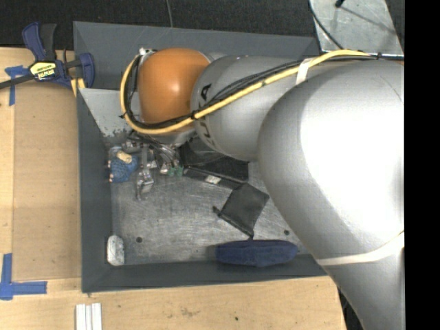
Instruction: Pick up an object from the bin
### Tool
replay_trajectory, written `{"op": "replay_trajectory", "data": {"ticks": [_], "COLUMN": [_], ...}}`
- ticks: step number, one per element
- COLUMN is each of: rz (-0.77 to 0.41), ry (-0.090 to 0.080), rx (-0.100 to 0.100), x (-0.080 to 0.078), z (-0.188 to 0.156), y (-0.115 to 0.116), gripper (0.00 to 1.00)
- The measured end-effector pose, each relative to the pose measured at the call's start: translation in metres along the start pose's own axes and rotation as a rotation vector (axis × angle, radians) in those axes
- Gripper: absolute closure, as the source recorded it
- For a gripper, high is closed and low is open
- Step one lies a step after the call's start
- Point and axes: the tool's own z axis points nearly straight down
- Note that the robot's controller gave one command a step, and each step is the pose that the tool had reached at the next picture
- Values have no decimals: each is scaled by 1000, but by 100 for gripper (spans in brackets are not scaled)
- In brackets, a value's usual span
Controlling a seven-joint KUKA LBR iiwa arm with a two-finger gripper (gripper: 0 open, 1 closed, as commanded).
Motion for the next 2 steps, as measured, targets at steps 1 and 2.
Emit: {"op": "replay_trajectory", "data": {"ticks": [1, 2], "rz": [2, -279], "ry": [-5, 0], "rx": [-2, -2], "x": [-2, 52], "z": [-2, -178], "y": [0, 18], "gripper": [100, 100]}}
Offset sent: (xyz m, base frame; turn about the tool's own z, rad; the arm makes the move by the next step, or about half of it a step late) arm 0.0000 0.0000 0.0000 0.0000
